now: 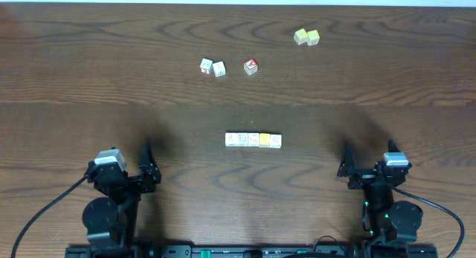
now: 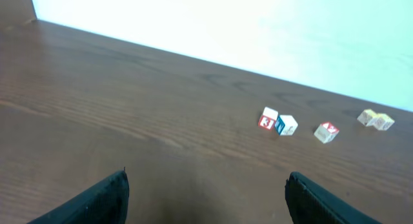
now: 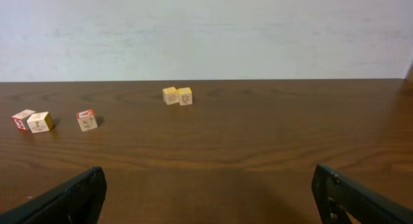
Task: Lift 5 blocks
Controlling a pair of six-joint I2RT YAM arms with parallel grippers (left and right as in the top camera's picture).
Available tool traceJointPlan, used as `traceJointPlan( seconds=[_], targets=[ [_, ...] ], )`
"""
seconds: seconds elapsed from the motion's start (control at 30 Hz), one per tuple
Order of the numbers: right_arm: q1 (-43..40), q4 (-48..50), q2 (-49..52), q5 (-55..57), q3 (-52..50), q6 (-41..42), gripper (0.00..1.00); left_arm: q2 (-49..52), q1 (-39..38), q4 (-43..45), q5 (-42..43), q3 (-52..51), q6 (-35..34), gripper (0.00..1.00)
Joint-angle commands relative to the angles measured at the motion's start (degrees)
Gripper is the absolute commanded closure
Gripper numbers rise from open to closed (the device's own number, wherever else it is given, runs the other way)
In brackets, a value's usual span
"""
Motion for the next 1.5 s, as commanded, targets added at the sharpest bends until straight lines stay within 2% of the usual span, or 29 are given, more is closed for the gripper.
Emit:
traceJointPlan(
  seconds=[0.0, 0.2, 0.53, 0.67, 0.77, 0.9, 1.47],
  targets=[
    [-0.6, -0.2, -0.4, 0.3, 0.0, -0.1, 0.01, -2.3, 0.4, 1.8, 0.8, -2.5, 1.2, 0.23],
    [-0.6, -0.2, -0.4, 0.3, 0.0, -0.1, 0.01, -3.6, 0.4, 10.8, 1.7, -7.2, 1.0, 0.22],
    [-0.6, -0.2, -0.4, 0.3, 0.0, -0.1, 0.01, -3.6, 0.6, 19.6, 2.5, -12.8, 1.0, 0.22],
    [-0.6, -0.2, -0.4, 0.3, 0.0, -0.1, 0.01, -3.6, 0.6, 19.1, 2.9, -12.8, 1.7, 0.22],
    [-0.6, -0.2, -0.4, 0.3, 0.0, -0.1, 0.01, -3.6, 0.6, 18.4, 5.9, -12.8, 7.6, 0.22],
    [-0.6, -0.2, -0.4, 0.3, 0.0, -0.1, 0.01, -3.6, 0.6, 12.7, 6.0, -12.8, 12.6, 0.22],
    [-0.6, -0.3, -0.4, 0.3, 0.0, -0.1, 0.01, -3.6, 0.6, 12.7, 5.6, -12.8, 12.5, 0.22]
  ],
)
